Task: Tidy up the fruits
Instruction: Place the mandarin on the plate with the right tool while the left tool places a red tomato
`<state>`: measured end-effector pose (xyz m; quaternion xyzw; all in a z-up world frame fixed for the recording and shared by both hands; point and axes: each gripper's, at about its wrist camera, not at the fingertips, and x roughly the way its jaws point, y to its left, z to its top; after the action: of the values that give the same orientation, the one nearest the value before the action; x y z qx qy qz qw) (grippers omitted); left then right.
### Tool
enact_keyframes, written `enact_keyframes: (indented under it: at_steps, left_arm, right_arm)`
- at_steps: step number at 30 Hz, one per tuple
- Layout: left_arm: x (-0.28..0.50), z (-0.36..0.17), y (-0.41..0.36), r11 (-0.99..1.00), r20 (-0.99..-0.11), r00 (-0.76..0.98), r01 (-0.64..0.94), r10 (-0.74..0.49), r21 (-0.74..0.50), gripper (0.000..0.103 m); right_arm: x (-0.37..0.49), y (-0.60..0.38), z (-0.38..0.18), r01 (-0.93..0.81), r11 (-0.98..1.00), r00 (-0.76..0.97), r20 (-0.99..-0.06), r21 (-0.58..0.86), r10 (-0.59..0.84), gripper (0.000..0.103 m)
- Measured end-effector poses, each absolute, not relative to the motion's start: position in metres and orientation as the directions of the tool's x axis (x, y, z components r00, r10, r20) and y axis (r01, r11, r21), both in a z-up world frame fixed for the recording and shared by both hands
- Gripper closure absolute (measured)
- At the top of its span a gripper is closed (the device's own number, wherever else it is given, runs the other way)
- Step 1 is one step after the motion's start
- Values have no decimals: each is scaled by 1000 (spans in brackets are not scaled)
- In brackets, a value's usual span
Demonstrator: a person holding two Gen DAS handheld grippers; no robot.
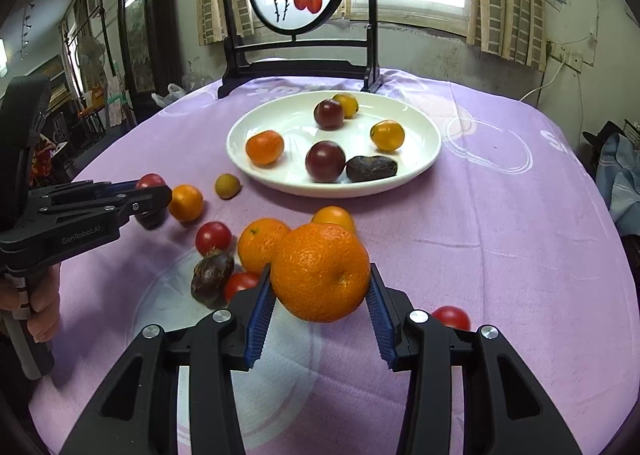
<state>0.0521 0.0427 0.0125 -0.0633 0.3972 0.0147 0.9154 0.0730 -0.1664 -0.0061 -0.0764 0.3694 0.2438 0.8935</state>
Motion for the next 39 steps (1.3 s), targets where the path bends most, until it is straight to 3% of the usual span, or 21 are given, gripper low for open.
enact_keyframes:
  at_steps: [2, 10, 19, 26, 27, 28, 30, 35, 39]
  left_arm:
    - [60, 20, 47, 988, -735, 676, -81, -43, -132, 78]
    - [122, 46, 42, 995, -741, 671, -92, 28, -45, 78]
    - [197, 30, 43, 986, -780, 612, -166, 130, 34, 77]
    - [225, 10, 45, 983, -813, 570, -184, 117, 12, 77]
    - [227, 8, 46, 983, -819, 565, -182, 97, -9, 74]
    - [227, 6, 47, 982, -821, 565, -187, 84, -28, 61]
    - [224, 6, 48, 976, -809, 579, -213, 101, -30, 39]
    - [213, 12, 45, 978, -794, 601, -206, 96, -38, 37]
    - [193, 22, 44, 978, -783, 616, -202, 84, -55, 17]
  right_arm:
    - [80, -168, 2, -476, 877, 612, -694, 61, 380, 58]
    - [125, -152, 28, -468, 883, 646, -675, 16, 355, 58]
    - [192, -124, 18, -428, 904, 642, -706, -6, 299, 58]
    - [214, -115, -3, -400, 917, 630, -729, -10, 267, 57]
    - [215, -115, -3, -396, 918, 633, -728, -11, 264, 51]
    - [215, -114, -3, -395, 919, 634, -727, -13, 262, 43]
    - [212, -115, 0, -390, 921, 646, -716, -12, 264, 42]
    - [203, -124, 5, -386, 922, 637, -717, 19, 281, 42]
    - [189, -136, 7, -380, 924, 632, -715, 51, 300, 36]
